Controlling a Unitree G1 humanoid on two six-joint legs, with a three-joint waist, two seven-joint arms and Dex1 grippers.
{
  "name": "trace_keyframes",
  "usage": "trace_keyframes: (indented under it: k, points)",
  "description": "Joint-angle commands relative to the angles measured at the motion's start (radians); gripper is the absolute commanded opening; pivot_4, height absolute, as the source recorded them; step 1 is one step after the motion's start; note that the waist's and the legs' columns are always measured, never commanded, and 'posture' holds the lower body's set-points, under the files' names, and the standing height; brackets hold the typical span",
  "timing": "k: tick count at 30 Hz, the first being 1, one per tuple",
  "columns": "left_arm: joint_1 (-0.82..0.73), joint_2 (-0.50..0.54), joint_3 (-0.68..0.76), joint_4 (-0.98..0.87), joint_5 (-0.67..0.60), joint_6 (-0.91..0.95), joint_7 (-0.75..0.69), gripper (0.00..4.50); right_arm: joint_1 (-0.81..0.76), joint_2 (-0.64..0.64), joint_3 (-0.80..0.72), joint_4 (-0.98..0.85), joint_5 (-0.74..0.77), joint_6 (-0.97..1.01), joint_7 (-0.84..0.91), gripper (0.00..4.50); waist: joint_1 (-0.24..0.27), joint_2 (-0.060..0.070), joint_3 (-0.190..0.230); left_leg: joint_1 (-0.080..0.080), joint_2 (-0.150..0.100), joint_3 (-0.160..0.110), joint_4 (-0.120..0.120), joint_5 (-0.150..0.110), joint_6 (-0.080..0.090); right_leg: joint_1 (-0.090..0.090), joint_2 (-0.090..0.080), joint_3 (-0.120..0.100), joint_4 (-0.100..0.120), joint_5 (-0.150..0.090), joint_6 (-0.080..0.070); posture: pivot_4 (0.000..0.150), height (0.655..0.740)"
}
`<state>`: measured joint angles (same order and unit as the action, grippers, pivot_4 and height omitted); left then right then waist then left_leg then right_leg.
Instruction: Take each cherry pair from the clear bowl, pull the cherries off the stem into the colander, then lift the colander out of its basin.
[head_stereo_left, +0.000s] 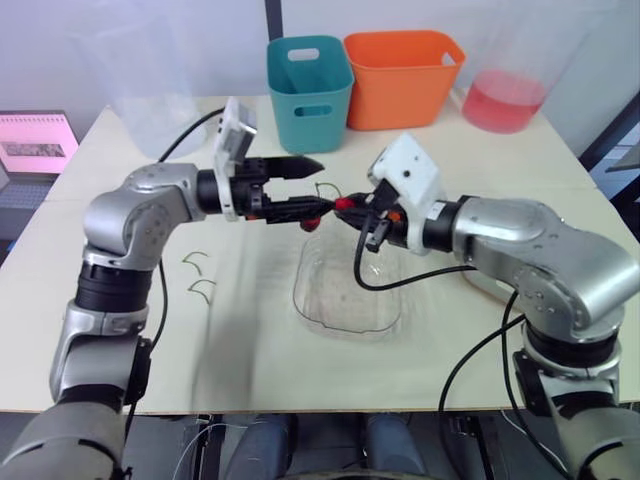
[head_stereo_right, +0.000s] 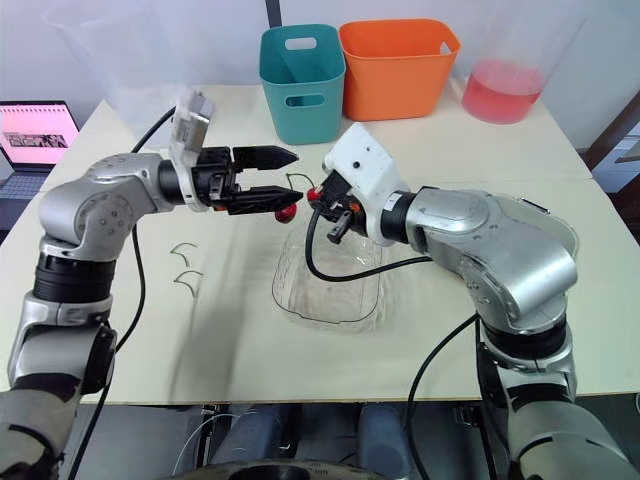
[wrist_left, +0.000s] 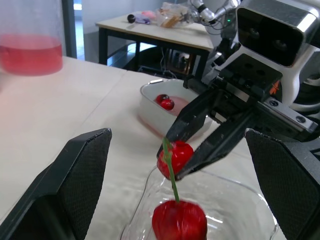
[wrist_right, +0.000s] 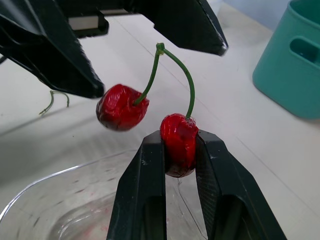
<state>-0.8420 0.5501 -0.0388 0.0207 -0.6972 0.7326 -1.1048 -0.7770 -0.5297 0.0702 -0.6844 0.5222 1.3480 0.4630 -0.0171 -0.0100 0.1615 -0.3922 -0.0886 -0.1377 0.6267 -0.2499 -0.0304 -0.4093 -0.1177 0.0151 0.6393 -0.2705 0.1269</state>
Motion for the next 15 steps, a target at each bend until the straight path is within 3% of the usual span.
trace_keyframes:
  k: [1, 5, 11, 15]
  points:
    - [-0.036, -0.009, 0.028, -0.002, -0.011, 0.01, 0.01, 4.5, -0.001, 0.006, -0.026, -0.035, 0.013, -0.004, -0.015, 0.64, 0.0, 0.0, 0.0, 0.0, 0.0, 0.0, 0.0, 0.0, 0.0, 0.0, 0.0, 0.0, 0.0, 0.0, 0.0, 0.15, 0.74]
    - [-0.04, -0.017, 0.029, 0.005, -0.009, 0.017, 0.013, 3.32, -0.002, 0.012, -0.032, -0.034, 0.025, 0.001, -0.026, 0.59, -0.001, 0.0, 0.0, 0.0, 0.0, 0.0, 0.0, 0.0, 0.0, 0.0, 0.0, 0.0, 0.0, 0.0, 0.0, 0.15, 0.74]
    - [-0.022, -0.014, 0.023, 0.021, 0.008, 0.012, -0.005, 0.19, -0.011, 0.023, -0.045, -0.028, 0.043, 0.014, -0.043, 0.59, -0.001, 0.0, 0.0, 0.0, 0.0, 0.0, 0.0, 0.0, 0.0, 0.0, 0.0, 0.0, 0.0, 0.0, 0.0, 0.15, 0.74]
    - [-0.019, -0.012, 0.03, 0.033, 0.016, 0.007, -0.016, 0.04, -0.017, 0.026, -0.053, -0.025, 0.053, 0.025, -0.052, 0.59, 0.0, 0.0, 0.0, 0.0, 0.0, 0.0, 0.0, 0.0, 0.0, 0.0, 0.0, 0.0, 0.0, 0.0, 0.0, 0.15, 0.74]
